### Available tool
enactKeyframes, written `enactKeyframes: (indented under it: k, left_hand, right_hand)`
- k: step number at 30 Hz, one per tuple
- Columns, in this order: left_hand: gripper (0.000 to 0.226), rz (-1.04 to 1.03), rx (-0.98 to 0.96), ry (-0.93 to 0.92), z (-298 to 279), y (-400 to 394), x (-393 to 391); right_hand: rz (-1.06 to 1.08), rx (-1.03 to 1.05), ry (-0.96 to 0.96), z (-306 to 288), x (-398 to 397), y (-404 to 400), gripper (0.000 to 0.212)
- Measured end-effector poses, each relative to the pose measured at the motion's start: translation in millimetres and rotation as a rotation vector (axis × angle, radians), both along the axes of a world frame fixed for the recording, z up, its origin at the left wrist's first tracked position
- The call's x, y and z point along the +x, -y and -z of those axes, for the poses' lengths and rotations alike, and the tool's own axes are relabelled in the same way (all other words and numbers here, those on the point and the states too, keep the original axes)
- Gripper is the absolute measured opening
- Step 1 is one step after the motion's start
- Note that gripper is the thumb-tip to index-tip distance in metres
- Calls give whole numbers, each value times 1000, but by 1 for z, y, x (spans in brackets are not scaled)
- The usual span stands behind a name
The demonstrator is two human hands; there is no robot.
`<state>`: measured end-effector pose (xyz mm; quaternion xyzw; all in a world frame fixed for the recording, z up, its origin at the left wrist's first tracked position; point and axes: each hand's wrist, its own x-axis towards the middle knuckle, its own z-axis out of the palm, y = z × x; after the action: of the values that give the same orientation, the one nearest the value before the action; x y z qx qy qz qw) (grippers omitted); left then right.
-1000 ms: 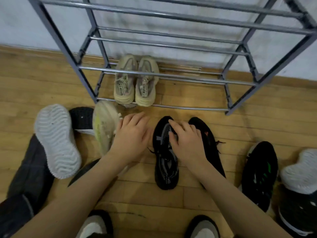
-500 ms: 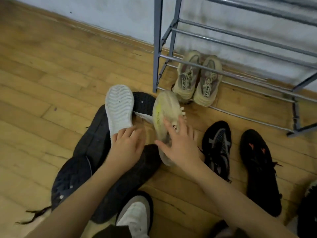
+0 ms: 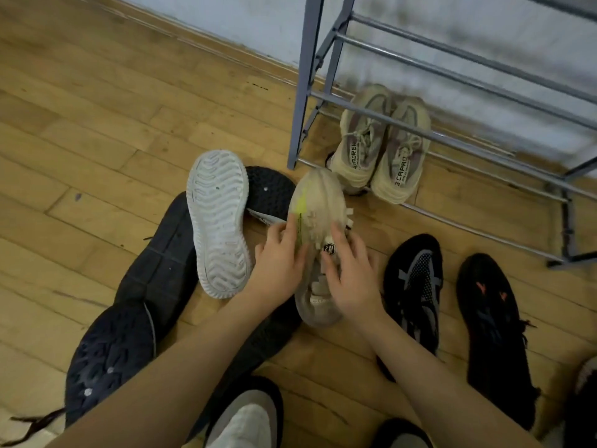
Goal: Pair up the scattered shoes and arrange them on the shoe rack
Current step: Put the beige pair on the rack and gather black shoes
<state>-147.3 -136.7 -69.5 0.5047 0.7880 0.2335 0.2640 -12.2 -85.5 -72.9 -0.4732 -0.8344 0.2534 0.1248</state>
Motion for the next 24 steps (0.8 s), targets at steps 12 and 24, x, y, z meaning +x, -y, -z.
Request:
enactKeyframes:
  k: [12, 24]
  left_hand:
    - [53, 360, 80, -32, 6, 18, 49]
    - [54, 207, -47, -282, 4, 54, 9]
  right_hand:
    - [195, 183, 276, -10, 70, 37, 46]
    - [-139, 115, 208, -2, 30, 25, 49]
